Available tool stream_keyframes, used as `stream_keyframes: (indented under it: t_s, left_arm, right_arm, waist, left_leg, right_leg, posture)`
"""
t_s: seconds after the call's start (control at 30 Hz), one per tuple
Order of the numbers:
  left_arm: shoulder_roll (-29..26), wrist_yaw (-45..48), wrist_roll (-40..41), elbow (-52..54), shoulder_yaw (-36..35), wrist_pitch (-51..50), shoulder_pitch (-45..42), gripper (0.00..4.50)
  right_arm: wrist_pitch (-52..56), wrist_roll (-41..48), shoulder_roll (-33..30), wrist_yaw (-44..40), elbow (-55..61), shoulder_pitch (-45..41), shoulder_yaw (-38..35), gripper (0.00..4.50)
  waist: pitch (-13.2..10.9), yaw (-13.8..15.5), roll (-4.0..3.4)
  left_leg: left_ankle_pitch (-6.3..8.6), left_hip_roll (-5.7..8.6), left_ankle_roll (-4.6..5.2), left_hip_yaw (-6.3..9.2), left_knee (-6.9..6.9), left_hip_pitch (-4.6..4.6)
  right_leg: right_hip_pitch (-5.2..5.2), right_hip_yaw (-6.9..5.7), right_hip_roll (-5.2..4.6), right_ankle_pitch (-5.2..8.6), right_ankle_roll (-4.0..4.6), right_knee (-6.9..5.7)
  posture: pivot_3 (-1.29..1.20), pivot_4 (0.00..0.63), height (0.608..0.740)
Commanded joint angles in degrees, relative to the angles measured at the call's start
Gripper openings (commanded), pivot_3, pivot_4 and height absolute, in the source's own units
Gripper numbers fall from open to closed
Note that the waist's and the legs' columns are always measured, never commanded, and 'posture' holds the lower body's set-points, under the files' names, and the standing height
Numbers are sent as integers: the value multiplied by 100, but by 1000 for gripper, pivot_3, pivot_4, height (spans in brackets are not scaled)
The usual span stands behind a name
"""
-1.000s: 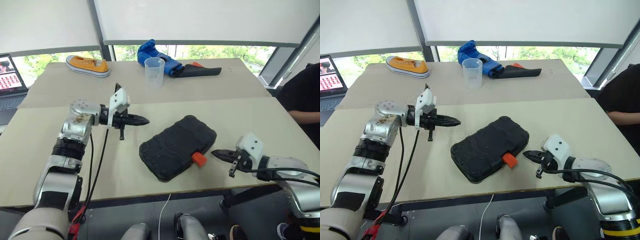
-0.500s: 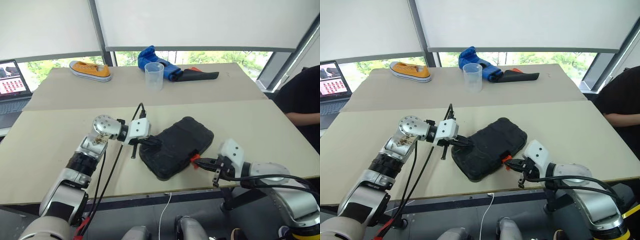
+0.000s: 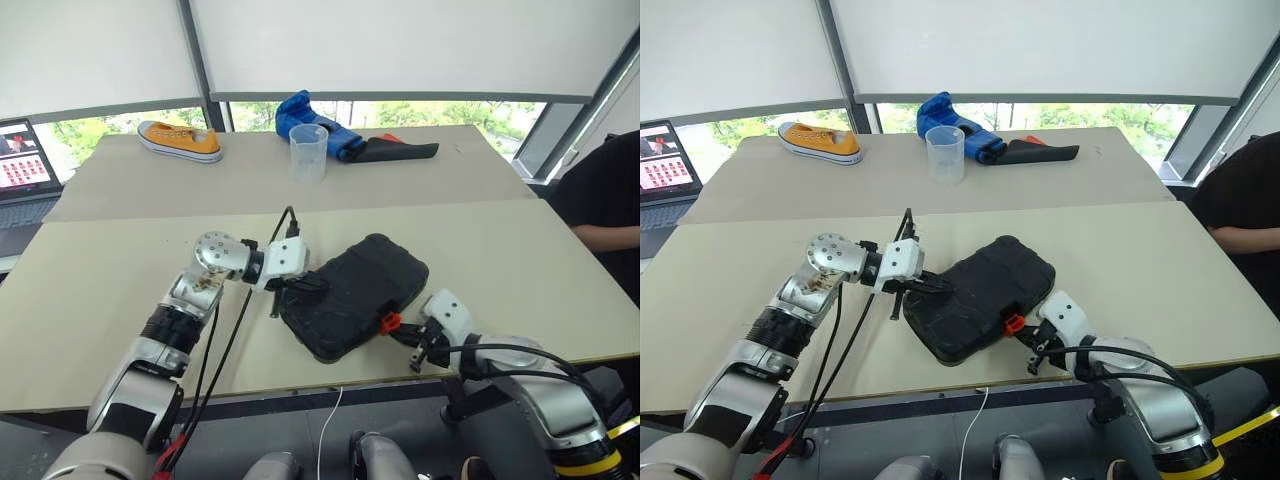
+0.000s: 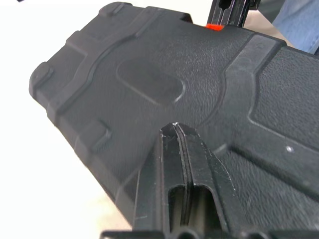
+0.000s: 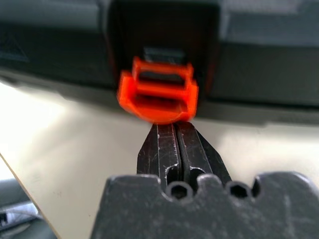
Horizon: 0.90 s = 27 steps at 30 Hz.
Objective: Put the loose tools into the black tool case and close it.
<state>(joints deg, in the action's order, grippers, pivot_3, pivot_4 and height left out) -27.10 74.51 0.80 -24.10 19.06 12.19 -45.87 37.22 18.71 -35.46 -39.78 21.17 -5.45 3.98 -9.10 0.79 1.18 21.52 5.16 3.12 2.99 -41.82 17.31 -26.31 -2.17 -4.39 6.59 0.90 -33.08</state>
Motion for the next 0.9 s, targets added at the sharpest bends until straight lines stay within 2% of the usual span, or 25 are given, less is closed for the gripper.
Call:
stream_keyframes:
  t_s: [0.03,0.2,0.57,0.67,0.8,0.9]
  left_arm:
    - [-34,-182,-799,-552,519,985,-44,12]
    - [98,-128,-697,-705,500,971,-94,12]
    - [110,-136,-679,-775,490,1044,-11,12]
    - [101,-153,-697,-778,481,1054,1,12]
    - [18,-183,-720,-833,444,1100,-2,12]
    - [9,-199,-728,-850,448,1121,1,12]
  right_arm:
    - [93,423,97,99,668,-441,-465,0]
    - [281,507,33,99,753,-730,-529,0]
    - [197,303,39,0,481,-815,-295,0]
    - [160,275,-39,-31,482,-773,-325,0]
    - [455,704,-442,-243,889,-474,-981,0]
    - [322,606,-568,-244,729,-248,-1007,0]
  waist:
    - [0,-1,-1]
    - [-1,-45,-3]
    - [4,-27,-11]
    - [6,-15,-15]
    - [6,-5,-16]
    - [8,-14,-17]
  left_leg:
    - [0,0,-1,-1,-1,0]
    - [0,-5,0,-6,1,1]
    - [2,-8,6,-2,3,-2]
    - [5,-2,12,-4,3,-3]
    - [6,-2,13,-3,4,-1]
    - [6,-4,12,-2,4,-4]
  right_leg:
    - [1,1,-1,-1,2,1]
    - [-3,4,0,22,-36,-1]
    - [2,0,1,22,-35,-3]
    - [1,-1,2,2,-4,-2]
    - [1,-1,0,9,-14,0]
    - [4,1,0,23,-37,1]
  posture:
    - [0,150,724]
    - [0,150,724]
    - [0,150,724]
    - [0,150,724]
    - [0,150,724]
    - [0,150,724]
